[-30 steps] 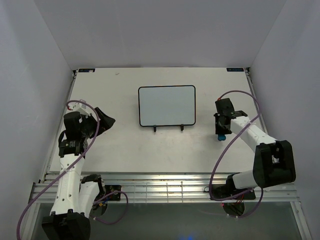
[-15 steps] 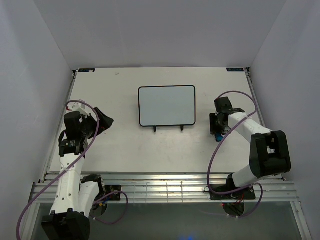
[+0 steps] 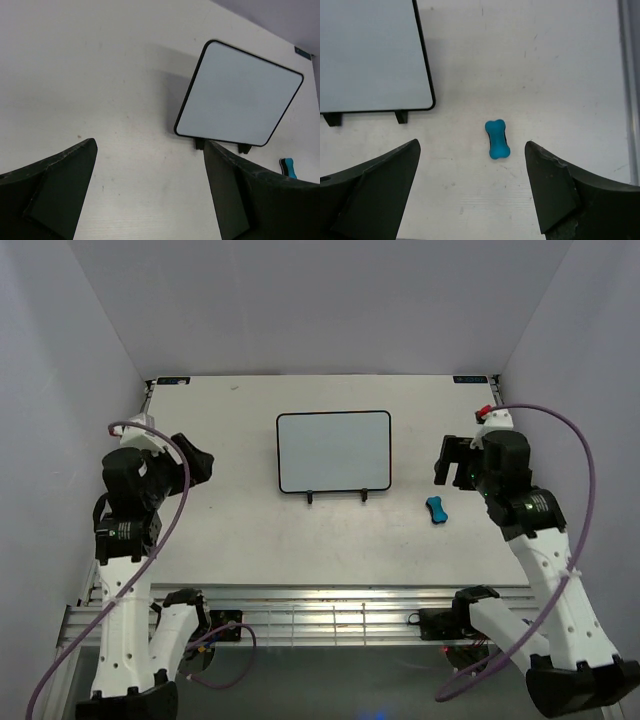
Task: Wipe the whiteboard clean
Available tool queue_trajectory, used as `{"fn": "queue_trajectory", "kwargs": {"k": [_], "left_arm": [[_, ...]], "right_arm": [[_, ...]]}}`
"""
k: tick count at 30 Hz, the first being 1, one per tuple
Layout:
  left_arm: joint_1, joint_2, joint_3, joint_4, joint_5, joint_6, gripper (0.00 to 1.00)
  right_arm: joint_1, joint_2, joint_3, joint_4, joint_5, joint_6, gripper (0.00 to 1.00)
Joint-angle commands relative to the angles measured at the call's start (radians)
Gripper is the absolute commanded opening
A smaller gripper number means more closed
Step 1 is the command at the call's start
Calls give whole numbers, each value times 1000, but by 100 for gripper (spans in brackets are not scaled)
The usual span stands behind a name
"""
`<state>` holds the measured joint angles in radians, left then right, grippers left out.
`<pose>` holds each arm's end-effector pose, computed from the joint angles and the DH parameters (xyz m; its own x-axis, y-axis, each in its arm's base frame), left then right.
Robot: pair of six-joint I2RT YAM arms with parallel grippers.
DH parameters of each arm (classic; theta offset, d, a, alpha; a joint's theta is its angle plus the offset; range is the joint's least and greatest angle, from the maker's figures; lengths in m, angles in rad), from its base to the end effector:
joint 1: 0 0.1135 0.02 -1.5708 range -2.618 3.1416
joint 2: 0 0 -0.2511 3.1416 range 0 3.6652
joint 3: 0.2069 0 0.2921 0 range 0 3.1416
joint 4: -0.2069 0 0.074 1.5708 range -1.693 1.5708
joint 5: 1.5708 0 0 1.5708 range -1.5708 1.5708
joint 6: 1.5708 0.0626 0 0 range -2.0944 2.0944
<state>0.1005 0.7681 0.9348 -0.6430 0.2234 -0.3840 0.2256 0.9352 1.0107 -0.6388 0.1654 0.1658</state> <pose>0.2316 0.0094 0.3326 -0.4597 -0.4135 -0.7859 -0.0800 0.9007 -0.4271 0.2618 0.0495 0.3245 -0.5273 0.0460 -0.8484 0.0021 0.9986 0.0528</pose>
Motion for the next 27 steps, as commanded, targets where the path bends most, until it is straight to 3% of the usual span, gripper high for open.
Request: {"fn": "queue_trajectory", "kwargs": {"k": [1, 6, 9, 16, 27], "left_arm": [[-38, -45, 148, -76, -137, 101, 98], [-151, -171, 145, -76, -326, 198, 98], [-188, -239, 134, -72, -401, 223, 98], [-211, -329, 76, -83, -319, 188, 98], [-212, -331, 82, -78, -331, 181, 98]], "right_arm": [[3, -78, 97, -103, 35, -26, 90], [21, -145, 197, -240, 209, -66, 90], [31, -240, 169, -242, 162, -81, 90], [31, -404, 105, -236, 171, -84, 90], [31, -432, 68, -208, 201, -74, 90]]}}
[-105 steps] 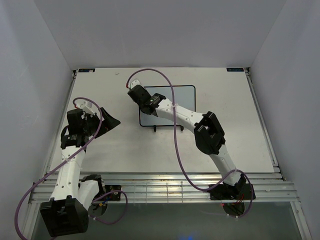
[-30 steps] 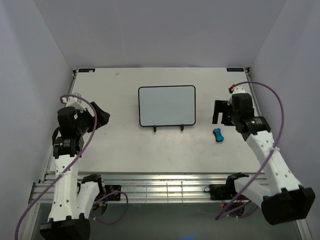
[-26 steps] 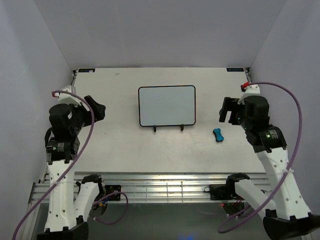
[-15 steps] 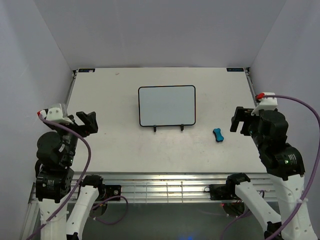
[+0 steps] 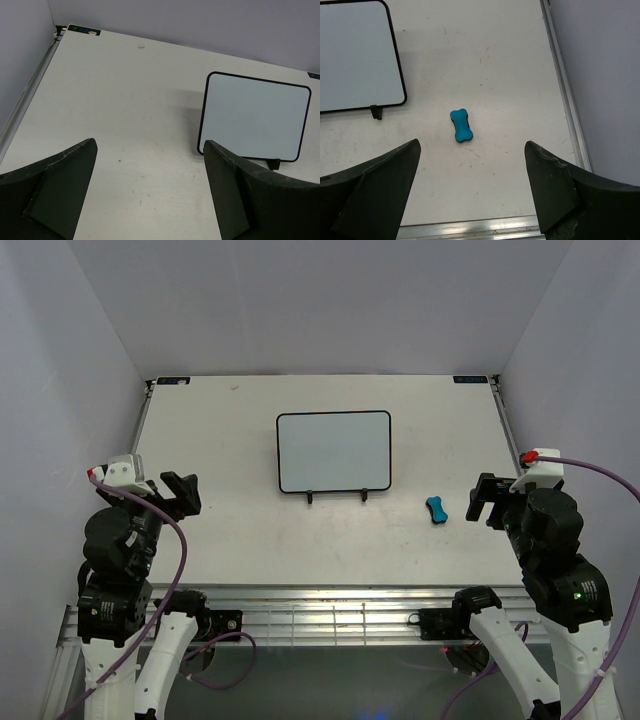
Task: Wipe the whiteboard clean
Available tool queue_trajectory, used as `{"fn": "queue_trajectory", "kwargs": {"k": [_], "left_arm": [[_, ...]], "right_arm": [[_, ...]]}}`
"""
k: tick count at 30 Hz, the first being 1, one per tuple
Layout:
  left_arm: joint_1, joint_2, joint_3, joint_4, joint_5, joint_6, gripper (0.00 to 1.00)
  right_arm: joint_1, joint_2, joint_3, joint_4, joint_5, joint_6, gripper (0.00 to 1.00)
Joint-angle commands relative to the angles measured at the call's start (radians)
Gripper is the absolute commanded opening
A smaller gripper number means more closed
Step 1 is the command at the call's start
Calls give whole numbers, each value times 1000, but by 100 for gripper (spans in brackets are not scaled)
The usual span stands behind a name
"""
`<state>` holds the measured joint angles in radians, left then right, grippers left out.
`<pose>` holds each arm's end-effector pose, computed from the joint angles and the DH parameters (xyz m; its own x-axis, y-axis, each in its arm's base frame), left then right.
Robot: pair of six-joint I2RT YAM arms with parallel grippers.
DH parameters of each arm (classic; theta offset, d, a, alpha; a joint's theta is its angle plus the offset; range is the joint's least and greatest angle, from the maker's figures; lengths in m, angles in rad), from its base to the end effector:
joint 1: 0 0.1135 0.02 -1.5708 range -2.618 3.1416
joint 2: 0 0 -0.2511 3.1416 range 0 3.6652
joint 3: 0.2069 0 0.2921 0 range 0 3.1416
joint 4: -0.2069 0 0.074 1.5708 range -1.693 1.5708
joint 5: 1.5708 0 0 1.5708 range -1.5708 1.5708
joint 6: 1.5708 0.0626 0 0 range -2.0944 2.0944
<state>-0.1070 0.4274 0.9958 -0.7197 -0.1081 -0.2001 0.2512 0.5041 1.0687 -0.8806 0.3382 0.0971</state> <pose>0.1347 -0.0077 0.4015 -0.1469 -0.1830 -0.9721 -0.0297 0.9831 -0.1806 0.1369 0.0137 0.3971 -0.2927 0.0193 -0.9560 0.0998 0.9949 -0.0105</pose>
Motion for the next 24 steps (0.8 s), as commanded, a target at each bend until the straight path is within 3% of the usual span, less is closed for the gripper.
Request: {"fn": "queue_trajectory", "kwargs": {"k": [1, 24], "left_arm": [[-5, 13, 21, 0, 13, -2, 98], [-8, 47, -8, 19, 62, -4, 98]], "right_arm": [[3, 2, 10, 34, 31, -7, 90], [5, 14, -38, 58, 4, -5, 90]]}}
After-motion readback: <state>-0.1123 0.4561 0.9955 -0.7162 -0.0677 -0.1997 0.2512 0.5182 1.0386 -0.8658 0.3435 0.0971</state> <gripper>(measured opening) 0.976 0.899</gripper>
